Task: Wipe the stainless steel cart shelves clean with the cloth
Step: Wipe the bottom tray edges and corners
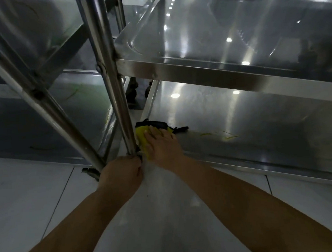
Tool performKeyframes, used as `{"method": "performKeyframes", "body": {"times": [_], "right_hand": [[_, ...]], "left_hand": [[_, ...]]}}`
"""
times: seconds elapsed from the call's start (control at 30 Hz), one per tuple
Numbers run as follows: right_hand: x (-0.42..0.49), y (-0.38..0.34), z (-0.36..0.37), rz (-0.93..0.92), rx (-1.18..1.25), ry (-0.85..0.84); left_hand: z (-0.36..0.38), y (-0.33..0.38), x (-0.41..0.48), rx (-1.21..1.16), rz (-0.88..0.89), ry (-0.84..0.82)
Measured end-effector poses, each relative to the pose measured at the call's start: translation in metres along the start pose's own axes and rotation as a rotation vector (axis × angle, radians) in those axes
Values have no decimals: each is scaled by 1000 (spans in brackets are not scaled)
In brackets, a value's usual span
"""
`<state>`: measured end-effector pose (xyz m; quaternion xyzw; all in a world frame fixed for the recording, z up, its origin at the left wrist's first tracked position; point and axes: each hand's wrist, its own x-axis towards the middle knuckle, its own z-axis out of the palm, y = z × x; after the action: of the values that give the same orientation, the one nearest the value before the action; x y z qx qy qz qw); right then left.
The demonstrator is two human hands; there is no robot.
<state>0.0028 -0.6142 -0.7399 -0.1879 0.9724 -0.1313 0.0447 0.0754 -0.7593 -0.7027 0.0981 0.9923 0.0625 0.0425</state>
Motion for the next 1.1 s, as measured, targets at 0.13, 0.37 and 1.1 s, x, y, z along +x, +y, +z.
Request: {"method": "performKeyframes", "body": {"times": [0.13,0.37,1.1], "right_hand": [[-40,68,-8,16,-132,86],[-129,195,-39,555,-119,144],[91,91,-13,108,-47,24]], "left_hand": [[18,16,17,27,174,117],[41,36,36,18,207,139],[64,30,36,-1,215,280]]}}
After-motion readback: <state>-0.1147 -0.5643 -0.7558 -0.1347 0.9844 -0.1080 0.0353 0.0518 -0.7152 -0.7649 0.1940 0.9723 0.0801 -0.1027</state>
